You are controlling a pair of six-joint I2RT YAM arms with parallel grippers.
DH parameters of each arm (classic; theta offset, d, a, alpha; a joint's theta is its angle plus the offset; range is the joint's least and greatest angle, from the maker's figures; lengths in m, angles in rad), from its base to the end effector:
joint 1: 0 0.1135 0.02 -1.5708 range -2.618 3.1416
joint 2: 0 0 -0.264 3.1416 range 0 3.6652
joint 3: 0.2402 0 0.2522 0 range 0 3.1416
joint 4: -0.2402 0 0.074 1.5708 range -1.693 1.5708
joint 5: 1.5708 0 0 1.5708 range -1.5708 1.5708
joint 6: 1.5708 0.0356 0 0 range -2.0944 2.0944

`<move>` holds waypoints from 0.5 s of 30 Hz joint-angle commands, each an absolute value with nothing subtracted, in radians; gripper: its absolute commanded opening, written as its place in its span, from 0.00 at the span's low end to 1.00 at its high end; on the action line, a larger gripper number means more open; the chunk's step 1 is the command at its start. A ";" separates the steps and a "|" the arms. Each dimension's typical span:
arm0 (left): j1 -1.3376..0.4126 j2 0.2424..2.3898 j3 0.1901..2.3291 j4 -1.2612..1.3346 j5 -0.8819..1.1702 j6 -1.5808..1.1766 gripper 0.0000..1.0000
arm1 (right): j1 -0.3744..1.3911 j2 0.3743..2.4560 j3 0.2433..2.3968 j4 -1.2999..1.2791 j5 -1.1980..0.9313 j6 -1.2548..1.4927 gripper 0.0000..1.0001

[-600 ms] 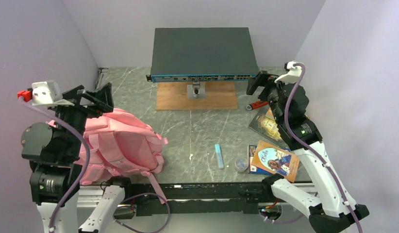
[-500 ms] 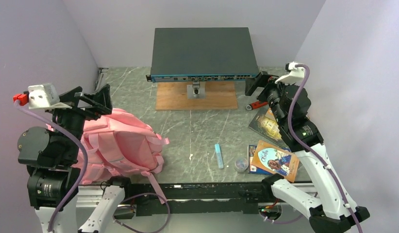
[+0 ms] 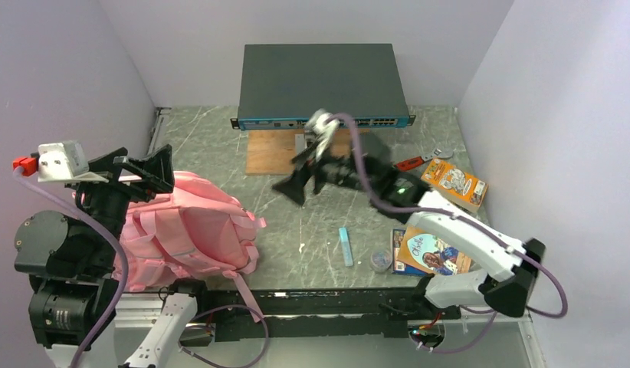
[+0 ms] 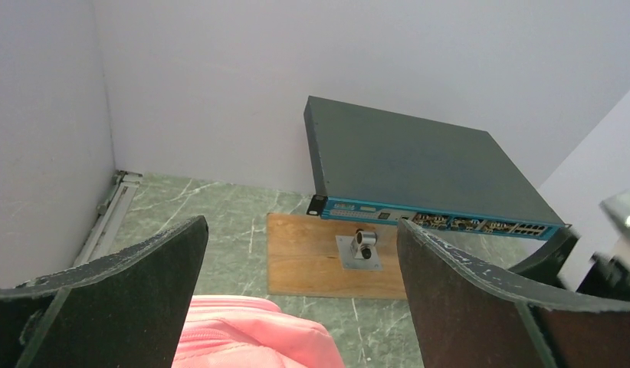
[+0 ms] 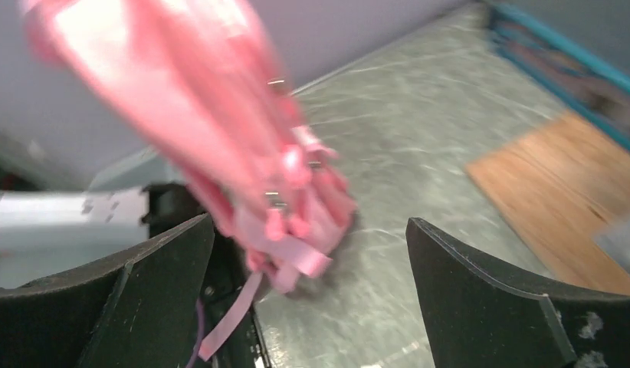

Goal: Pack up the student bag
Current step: Adjust the student bag at the center of the board.

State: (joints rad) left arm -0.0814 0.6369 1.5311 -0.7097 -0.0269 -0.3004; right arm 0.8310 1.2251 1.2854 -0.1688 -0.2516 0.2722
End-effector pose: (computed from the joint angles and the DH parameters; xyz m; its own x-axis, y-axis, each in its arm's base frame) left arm 0.0221 -0.0008 0.5192 0.1584 -0.3097 -0.9375 0.1066 0.9494 -0.2956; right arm 0.1817 0.2123 0.4248 -0.3075 0.0494 -0.9503 -0.8301 0.4743 0.2932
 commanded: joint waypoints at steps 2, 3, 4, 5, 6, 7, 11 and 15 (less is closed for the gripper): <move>-0.078 0.605 1.594 -0.736 -0.084 -0.277 0.99 | 1.084 1.364 1.434 -0.061 -0.317 -0.117 1.00; -0.078 0.601 1.601 -0.742 -0.090 -0.274 0.99 | 1.124 1.398 1.458 -0.058 -0.290 -0.166 1.00; -0.078 0.597 1.607 -0.746 -0.093 -0.270 0.99 | 1.157 1.429 1.473 -0.040 -0.255 -0.205 1.00; -0.078 0.593 1.612 -0.751 -0.099 -0.265 0.99 | 1.186 1.456 1.493 -0.027 -0.216 -0.237 1.00; -0.078 0.588 1.616 -0.756 -0.106 -0.263 0.99 | 1.210 1.498 1.515 -0.020 -0.178 -0.270 1.00; -0.078 0.584 1.618 -0.762 -0.110 -0.262 0.99 | 1.230 1.531 1.543 -0.013 -0.134 -0.295 0.99; -0.078 0.571 1.615 -0.773 -0.110 -0.258 0.99 | 1.279 1.633 1.592 0.076 -0.044 -0.408 0.94; -0.078 0.567 1.617 -0.778 -0.090 -0.260 0.99 | 1.292 1.705 1.615 0.151 0.039 -0.437 0.64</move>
State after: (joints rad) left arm -0.0814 0.5709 1.6035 -0.7696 -0.0925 -0.2741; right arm 1.2865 1.6650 1.5532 0.0135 -0.0849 -0.3336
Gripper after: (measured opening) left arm 0.989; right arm 0.805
